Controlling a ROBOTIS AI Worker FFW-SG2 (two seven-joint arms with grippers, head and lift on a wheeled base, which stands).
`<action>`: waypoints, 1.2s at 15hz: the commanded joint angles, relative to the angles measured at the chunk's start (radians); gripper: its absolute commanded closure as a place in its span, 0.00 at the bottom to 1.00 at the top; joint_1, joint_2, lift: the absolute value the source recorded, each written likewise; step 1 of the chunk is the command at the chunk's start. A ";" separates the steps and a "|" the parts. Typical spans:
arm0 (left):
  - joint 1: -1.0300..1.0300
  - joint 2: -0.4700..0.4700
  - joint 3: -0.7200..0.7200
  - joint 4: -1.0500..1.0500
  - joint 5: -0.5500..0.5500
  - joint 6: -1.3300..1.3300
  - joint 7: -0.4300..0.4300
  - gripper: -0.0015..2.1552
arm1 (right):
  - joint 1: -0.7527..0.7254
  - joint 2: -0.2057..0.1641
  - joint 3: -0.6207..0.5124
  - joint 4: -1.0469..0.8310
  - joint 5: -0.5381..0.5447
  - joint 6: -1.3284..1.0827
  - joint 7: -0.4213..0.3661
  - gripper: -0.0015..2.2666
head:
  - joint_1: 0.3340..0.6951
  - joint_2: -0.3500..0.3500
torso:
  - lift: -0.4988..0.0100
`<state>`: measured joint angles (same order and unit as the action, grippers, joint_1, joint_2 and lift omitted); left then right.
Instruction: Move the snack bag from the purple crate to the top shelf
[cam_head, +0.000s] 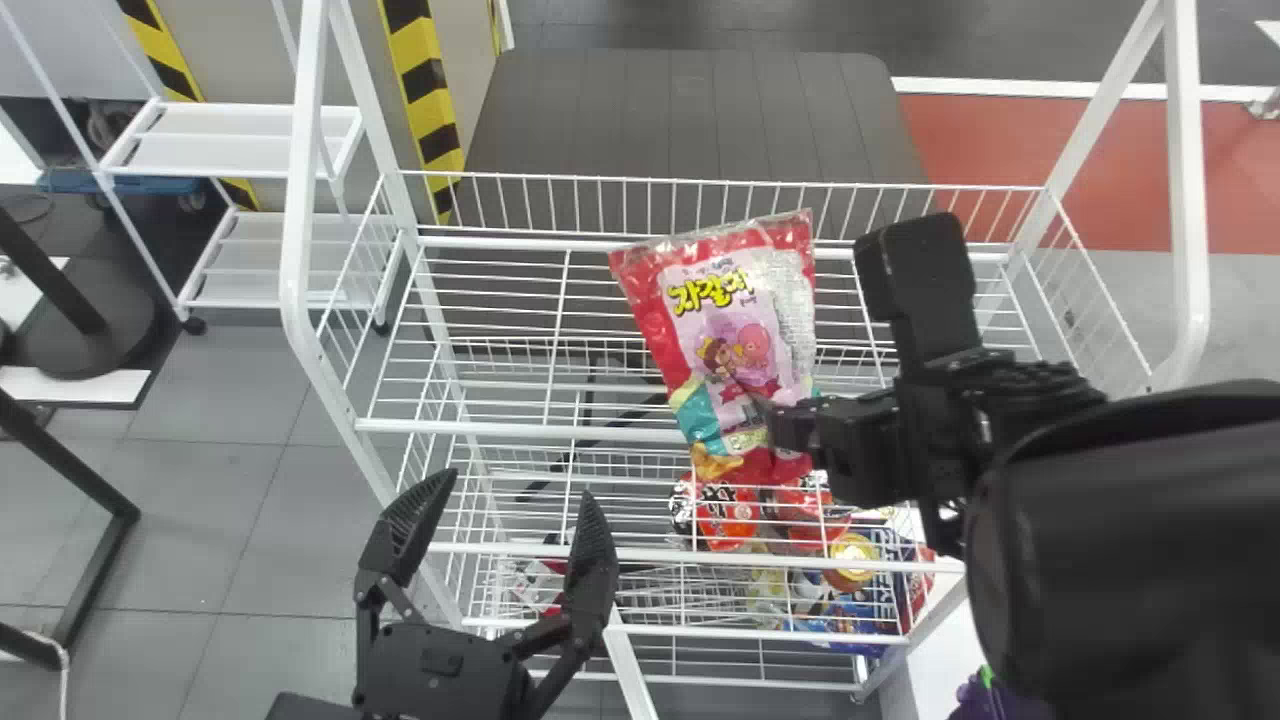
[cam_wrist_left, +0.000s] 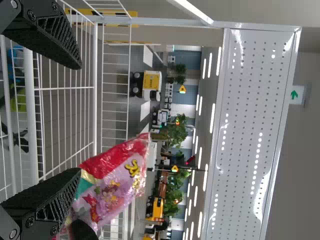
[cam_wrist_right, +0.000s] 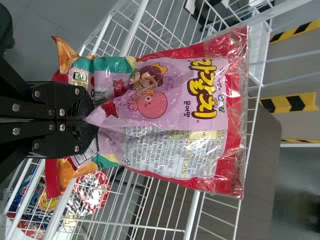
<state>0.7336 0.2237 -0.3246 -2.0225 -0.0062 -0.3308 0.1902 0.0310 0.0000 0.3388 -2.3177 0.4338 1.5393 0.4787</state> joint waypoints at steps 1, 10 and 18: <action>-0.005 0.000 0.001 0.016 0.002 -0.010 0.000 0.04 | -0.026 0.001 0.006 0.095 -0.115 -0.208 -0.080 0.74 | 1.00 0.53 | 0.98; -0.072 -0.004 0.004 0.110 0.040 -0.014 -0.003 0.04 | -0.215 0.001 -0.017 0.575 -0.474 -0.960 -0.241 0.74 | 1.00 0.69 | 0.98; -0.098 -0.003 0.021 0.146 0.069 -0.047 -0.011 0.04 | -0.207 0.001 0.086 0.713 -0.573 -1.196 -0.362 0.74 | 1.00 0.78 | 0.98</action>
<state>0.6426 0.2229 -0.3005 -1.8827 0.0615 -0.3736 0.1803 -0.1913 0.0000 0.4079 -1.6090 -0.1241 0.3796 0.1295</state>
